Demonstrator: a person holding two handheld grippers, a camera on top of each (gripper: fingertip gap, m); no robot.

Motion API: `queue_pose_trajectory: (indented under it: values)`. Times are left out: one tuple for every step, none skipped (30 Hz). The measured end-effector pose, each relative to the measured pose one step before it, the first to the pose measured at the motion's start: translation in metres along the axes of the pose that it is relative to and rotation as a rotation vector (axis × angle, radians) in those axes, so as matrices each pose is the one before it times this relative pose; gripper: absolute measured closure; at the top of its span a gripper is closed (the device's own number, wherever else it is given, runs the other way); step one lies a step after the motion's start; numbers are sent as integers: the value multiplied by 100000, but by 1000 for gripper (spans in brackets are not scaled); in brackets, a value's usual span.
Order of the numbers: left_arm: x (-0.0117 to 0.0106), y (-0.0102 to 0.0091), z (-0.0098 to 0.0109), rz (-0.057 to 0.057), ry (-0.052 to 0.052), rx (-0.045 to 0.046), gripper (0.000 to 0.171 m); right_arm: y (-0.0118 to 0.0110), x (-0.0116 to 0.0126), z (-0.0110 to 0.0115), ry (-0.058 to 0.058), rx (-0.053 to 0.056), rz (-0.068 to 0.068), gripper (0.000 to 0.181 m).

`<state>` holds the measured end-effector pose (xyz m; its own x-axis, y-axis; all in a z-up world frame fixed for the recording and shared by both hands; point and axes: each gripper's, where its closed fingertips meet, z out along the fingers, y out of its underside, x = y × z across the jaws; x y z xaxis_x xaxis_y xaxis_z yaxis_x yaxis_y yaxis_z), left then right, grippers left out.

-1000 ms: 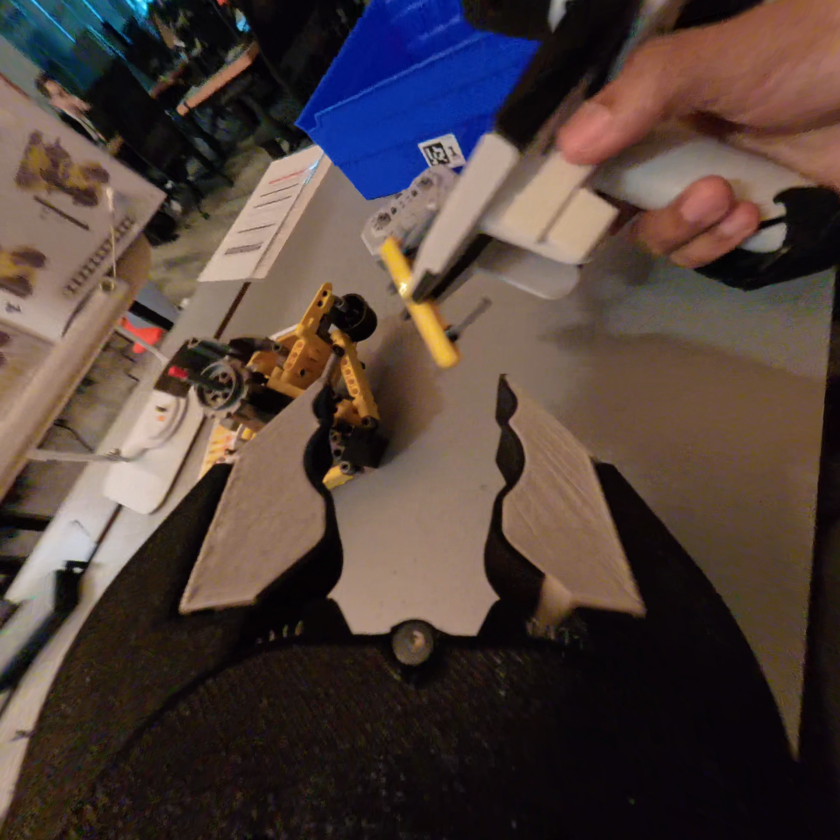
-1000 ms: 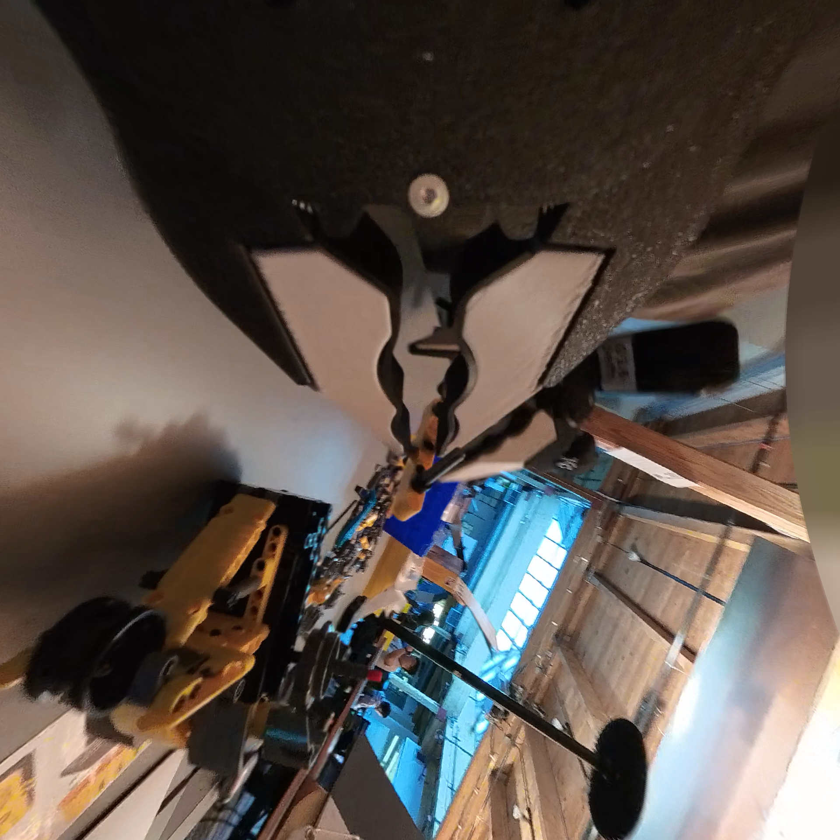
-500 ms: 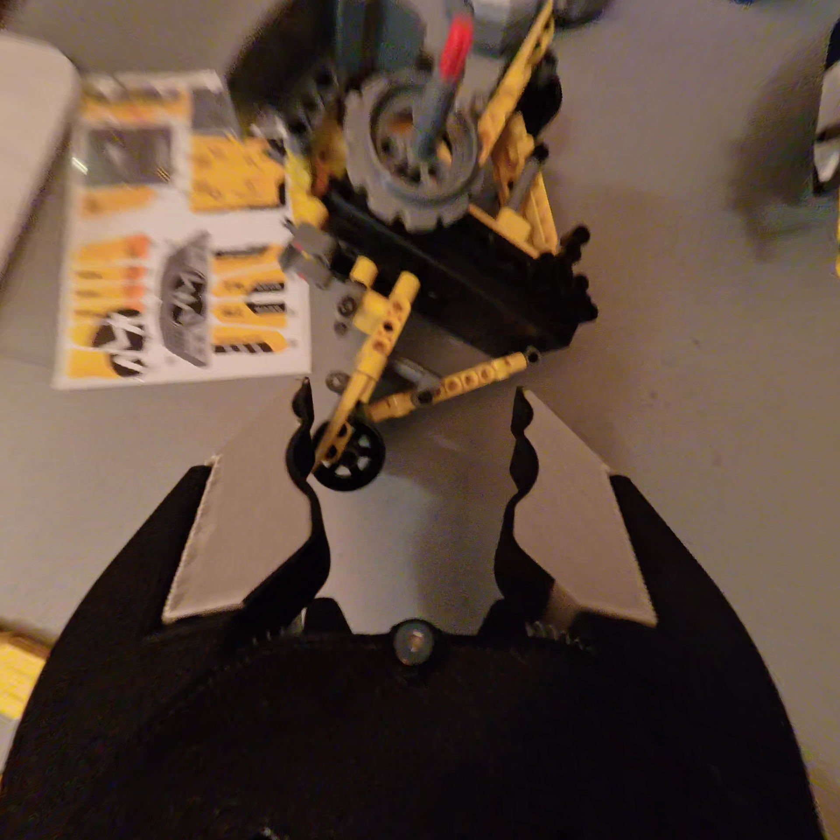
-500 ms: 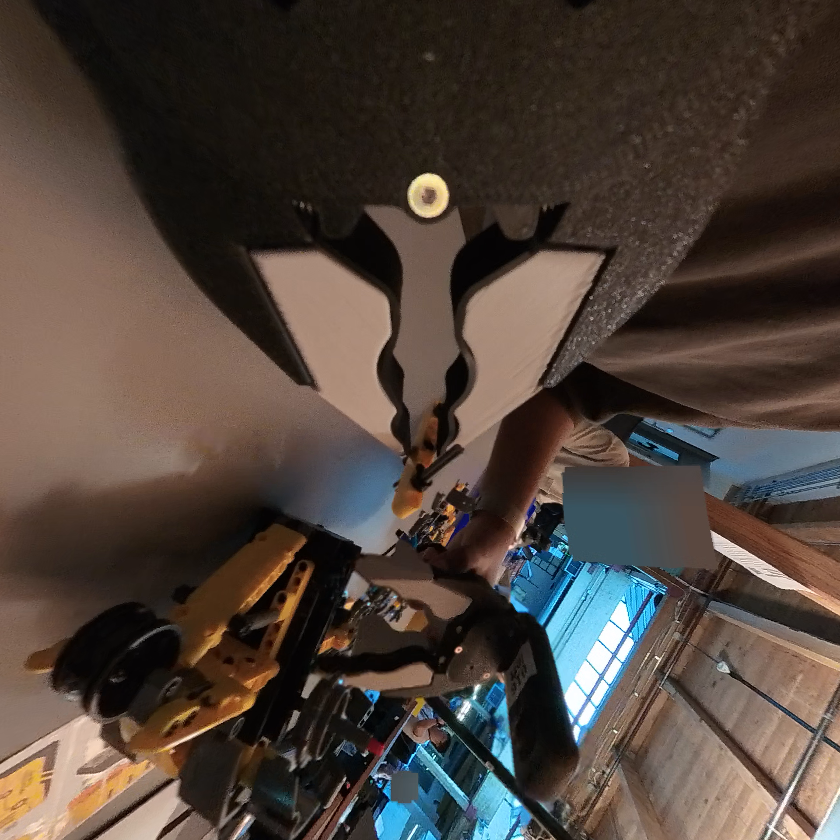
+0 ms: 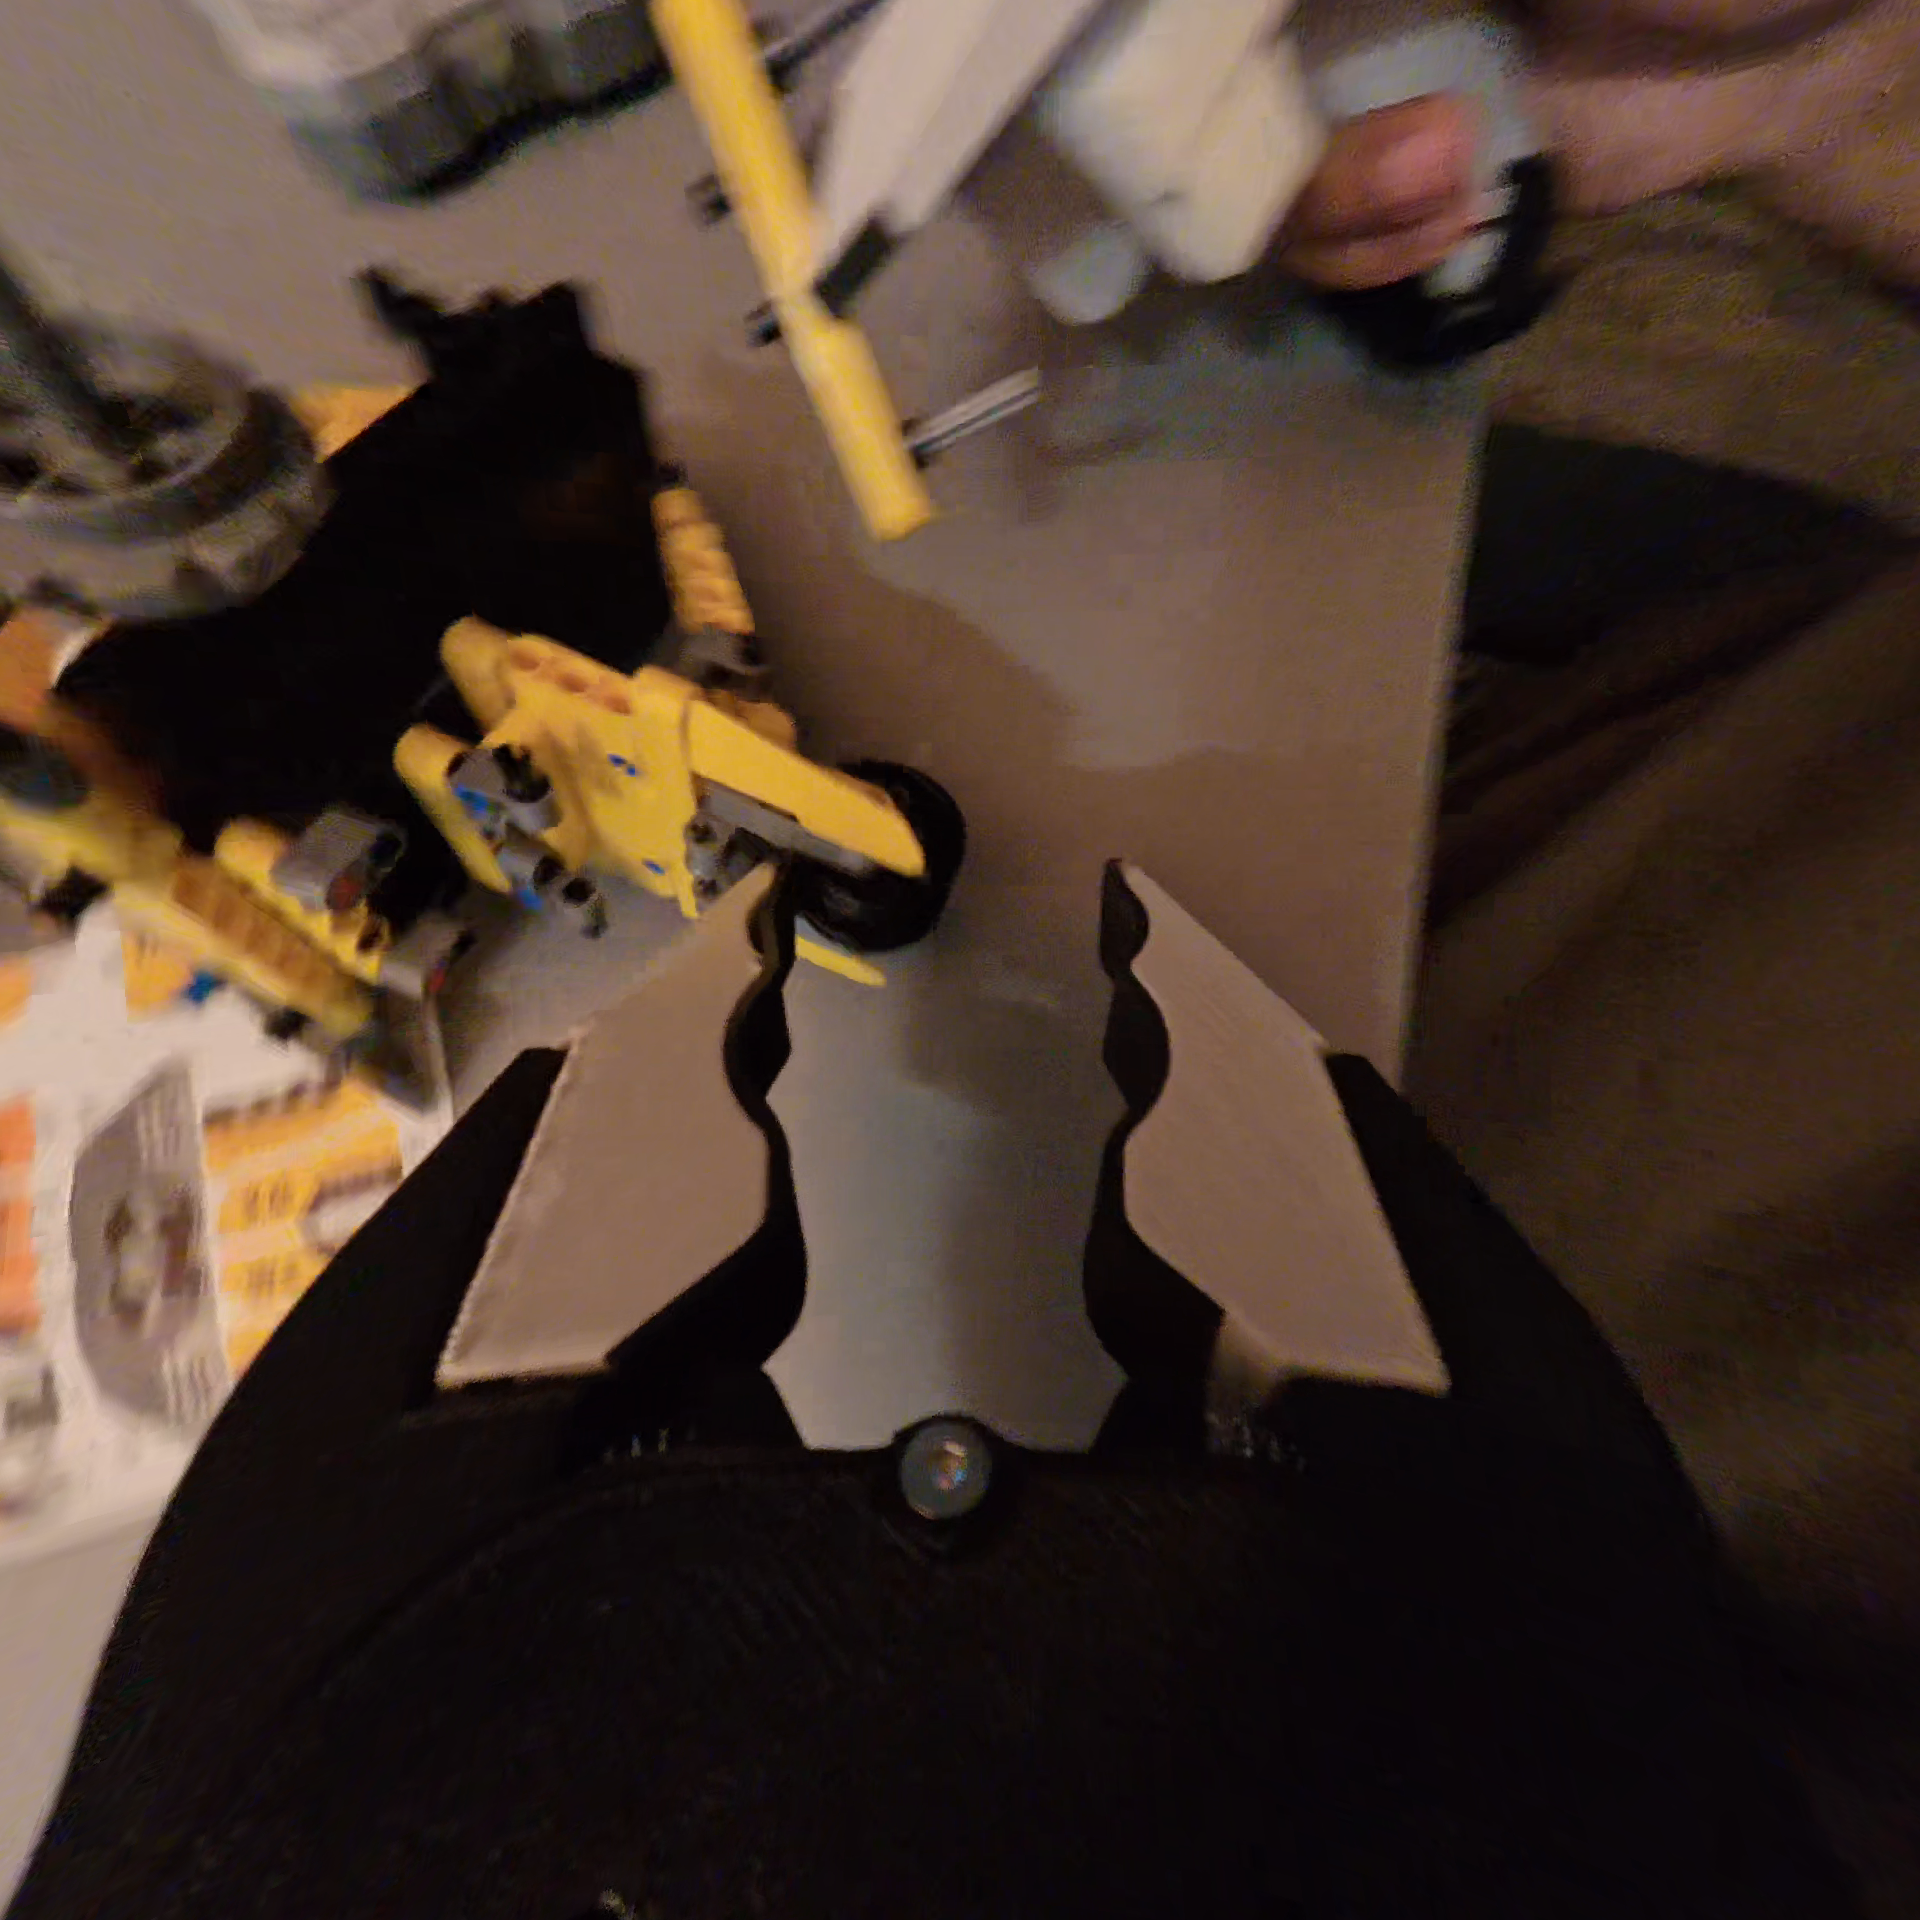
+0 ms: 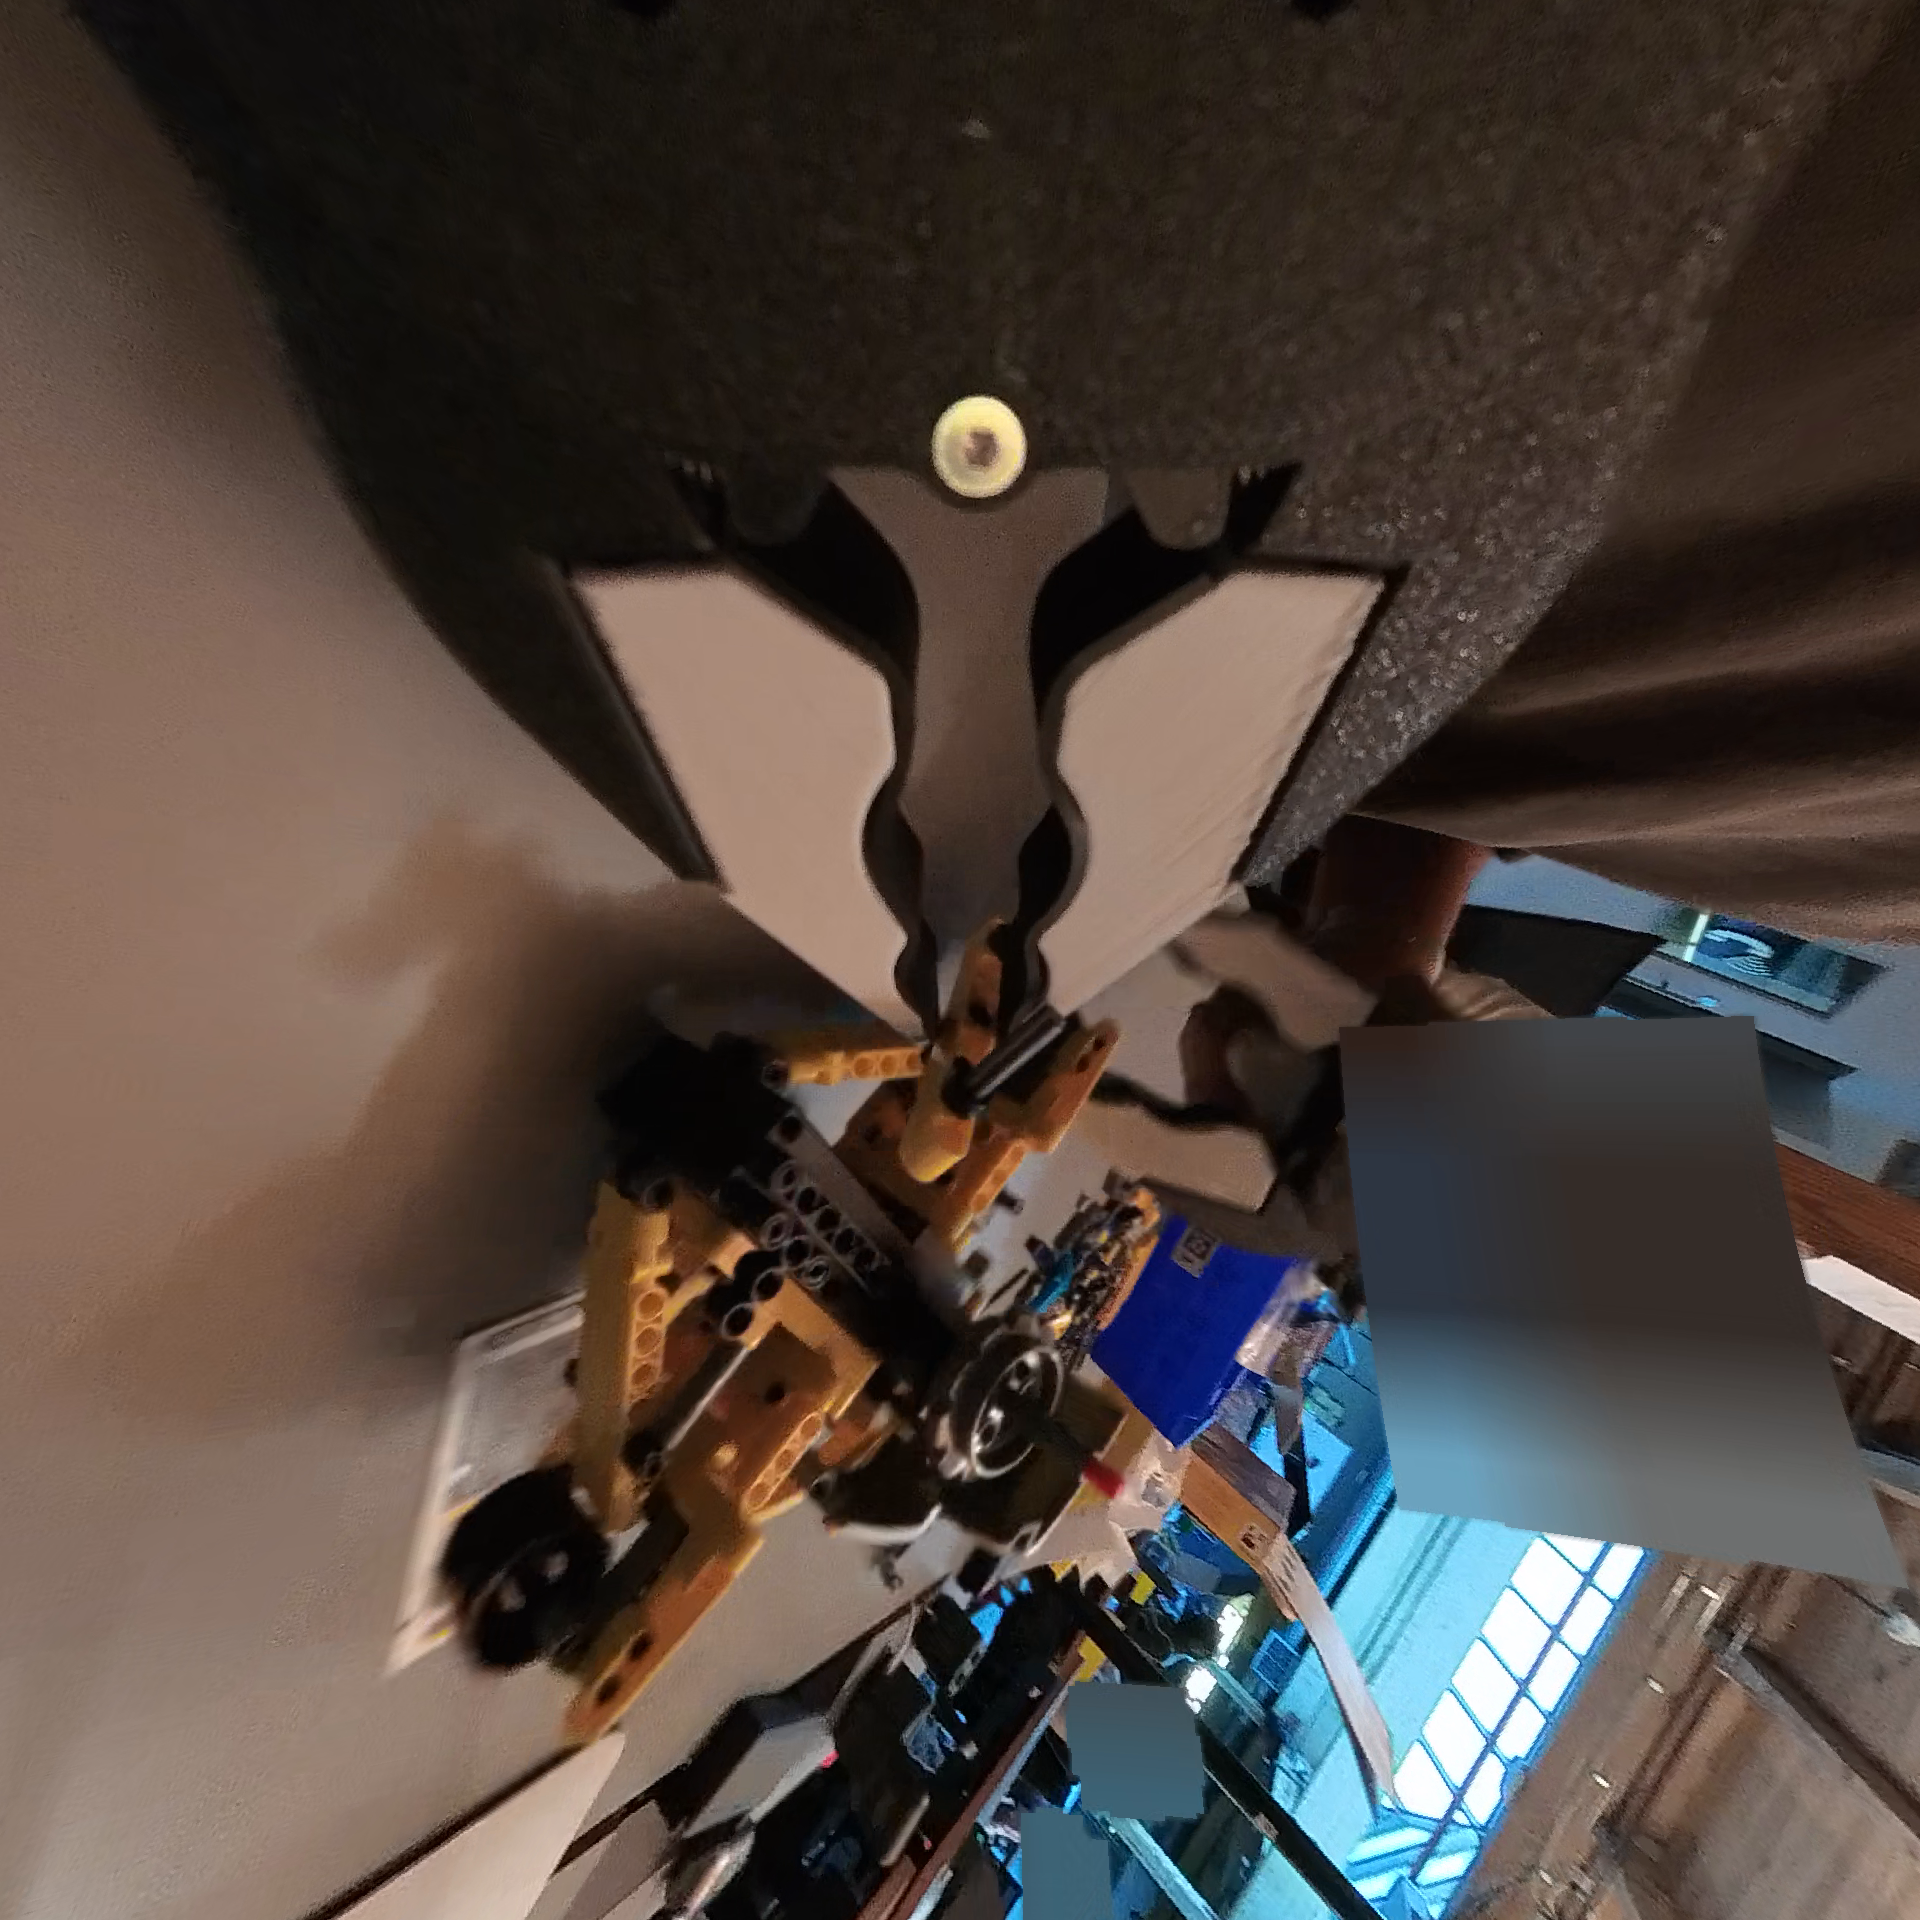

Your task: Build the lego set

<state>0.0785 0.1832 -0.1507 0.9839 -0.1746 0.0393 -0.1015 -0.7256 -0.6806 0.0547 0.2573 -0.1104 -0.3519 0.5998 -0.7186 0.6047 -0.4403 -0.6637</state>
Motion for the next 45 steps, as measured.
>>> queue_pose_trajectory:
  values:
    - [1697,-799,186,1440,5145,3057,111,-134,89,-415,1329,-355,-761,171]
    - [1528,-915,35,1330,5464,3982,111,-188,60,-446,1200,-72,-702,171]
    - [908,-1014,-169,782,3124,4830,111,-209,34,-441,955,1,-584,172]
    - [243,-1043,-451,794,386,5164,112,-205,-9,-385,710,-173,-450,172]
    - [-306,-981,-723,598,-1713,4884,113,-191,-22,-317,662,-348,-566,172]
    - [-727,-937,-893,342,-3206,4939,114,-171,-30,-243,811,-535,-889,172]
    - [-991,-894,-948,-9,-3987,5296,115,-131,-16,-152,987,-867,-1047,172]
    - [-918,-820,-869,-200,-2897,5729,120,-93,-42,-74,899,-1290,-931,172]
    - [-1101,-682,-666,-1070,-4050,5543,111,-82,-72,-8,554,-1648,-780,172]
    - [-1112,-460,-452,-1087,-4133,4303,102,-103,-112,36,191,-1874,-807,172]
    - [-530,-273,-294,-421,-648,3031,97,-159,-151,41,-264,-2117,-907,172]
    - [-514,-180,-137,-575,-753,2215,90,-228,-165,43,-687,-2315,-919,172]
    - [-675,-72,-42,-394,-1752,1528,82,-321,-143,38,-782,-2307,-945,172]
    - [-787,30,41,-130,-2307,550,76,-371,-55,34,-462,-2390,-939,172]
    - [-694,104,110,525,-1614,-201,70,-362,58,60,-18,-2684,-772,172]
    - [-636,170,200,948,-1174,-665,65,-231,150,103,336,-3319,-321,172]
    - [-378,251,292,1120,287,-1526,61,32,281,175,735,-4344,220,172]
    - [-107,305,354,1333,1680,-2169,60,282,409,241,1240,-4817,462,172]
    - [40,166,354,1625,1855,-1600,60,477,473,305,1689,-4589,756,172]
    - [55,-23,332,1845,1379,-612,60,522,425,332,1536,-3463,980,172]
    - [185,-160,268,1908,1899,-2,61,347,222,312,598,-1255,879,172]
    - [143,-273,209,1334,1840,355,63,120,30,219,-485,733,966,172]
    - [-31,-356,181,294,1344,597,63,-82,-65,83,-1092,1770,1223,172]
    - [-38,-354,207,-244,1862,284,64,-240,-90,-18,-1319,2117,1211,172]
    - [-102,-225,267,-283,1713,-650,63,-310,-128,-65,-1290,1978,808,172]
    - [-327,-173,295,-227,245,-1043,64,-217,-53,-57,-604,991,546,172]
    - [-341,-174,313,113,-72,-785,65,20,113,-29,624,-445,331,172]
    - [-313,-186,251,-136,180,-585,69,241,302,-13,1904,-1407,-79,172]
    - [-484,-266,125,-1085,-457,-196,74,478,432,-10,2822,-2287,-163,172]
    - [-598,-401,-24,-2036,-447,727,78,683,478,30,2840,-3040,102,172]
    - [-511,-490,-104,-2854,948,1341,80,756,384,98,1808,-3086,611,172]
    - [-425,-543,-121,-3012,1979,1377,85,729,235,176,246,-2600,1367,171]
    - [-424,-444,-63,-2758,2049,422,92,660,143,257,-920,-2041,2003,171]
    - [-391,-312,73,-2204,1856,-1100,96,566,142,328,-1189,-1470,2369,171]
    - [-428,-81,260,-1227,799,-3152,97,441,151,347,-994,-910,2304,171]
    - [-459,175,425,144,-324,-5193,98,256,151,318,-478,-18,1528,171]
    - [-276,336,511,2069,225,-6145,101,1,195,225,503,1479,556,171]
    - [-195,392,625,2436,290,-5935,108,-132,214,165,1122,2120,19,171]
    - [-145,213,716,1354,743,-4454,110,-108,260,142,1475,1781,-171,171]
    - [178,73,731,452,3231,-2932,111,-95,382,131,2274,1684,-325,171]
    - [321,-27,687,-714,4940,-1664,111,-102,434,122,2596,1824,-580,171]
    - [128,-67,629,-1994,4267,-905,110,-134,240,112,1445,1999,-610,171]
    - [-128,-27,519,-1773,2583,-875,110,-157,18,75,-122,2239,-184,171]
    - [-303,-52,322,-961,667,-437,110,-221,-88,20,-716,2601,182,171]
    - [-156,-228,99,286,130,836,109,-372,-268,-128,-1523,3435,-452,171]
